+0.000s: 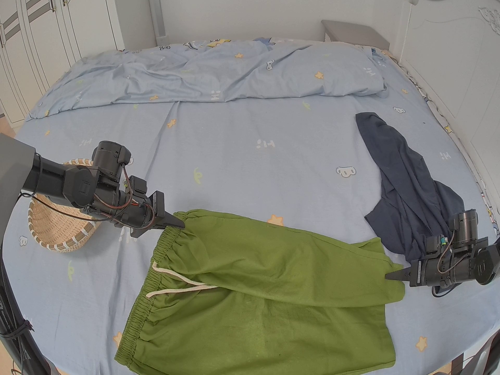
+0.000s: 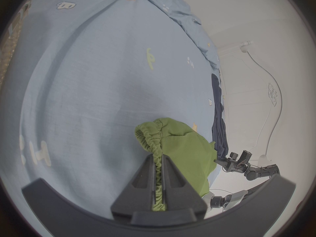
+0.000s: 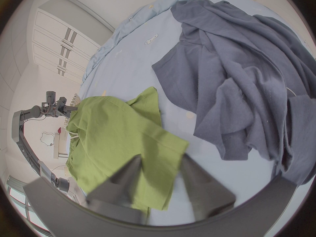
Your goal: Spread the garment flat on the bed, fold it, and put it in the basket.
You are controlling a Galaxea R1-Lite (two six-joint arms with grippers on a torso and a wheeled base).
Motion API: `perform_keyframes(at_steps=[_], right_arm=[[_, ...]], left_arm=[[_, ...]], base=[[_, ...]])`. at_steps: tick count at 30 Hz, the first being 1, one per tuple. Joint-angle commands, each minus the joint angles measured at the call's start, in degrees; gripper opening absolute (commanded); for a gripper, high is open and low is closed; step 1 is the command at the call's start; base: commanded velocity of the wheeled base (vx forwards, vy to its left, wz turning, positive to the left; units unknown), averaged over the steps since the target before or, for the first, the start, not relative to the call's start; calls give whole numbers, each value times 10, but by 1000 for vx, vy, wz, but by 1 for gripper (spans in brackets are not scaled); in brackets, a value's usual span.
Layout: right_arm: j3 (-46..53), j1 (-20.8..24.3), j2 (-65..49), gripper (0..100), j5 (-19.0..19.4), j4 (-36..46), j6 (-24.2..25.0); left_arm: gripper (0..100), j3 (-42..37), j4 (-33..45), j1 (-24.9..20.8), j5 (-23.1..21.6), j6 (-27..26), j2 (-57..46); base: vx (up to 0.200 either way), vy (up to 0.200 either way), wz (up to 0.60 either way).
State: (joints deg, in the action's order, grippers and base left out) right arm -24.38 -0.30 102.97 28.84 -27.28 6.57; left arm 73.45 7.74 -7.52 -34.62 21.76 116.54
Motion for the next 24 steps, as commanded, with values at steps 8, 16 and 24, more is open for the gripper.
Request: perform_keyframes(at_steps=[8,16,24], right_arm=[[0,-6,-8,0,-3,-1,0],[1,27,-112,0,-31,8,8],[-57,80,-144,0,-100,9,43]], left_arm=[[0,-2,1,3,0,-1,-5],[0,-40,-21,8,2,-12,-43],[0,-110,-128,35,3,-10,-104]], base=[[0,0,0],[0,0,0],[0,0,0]])
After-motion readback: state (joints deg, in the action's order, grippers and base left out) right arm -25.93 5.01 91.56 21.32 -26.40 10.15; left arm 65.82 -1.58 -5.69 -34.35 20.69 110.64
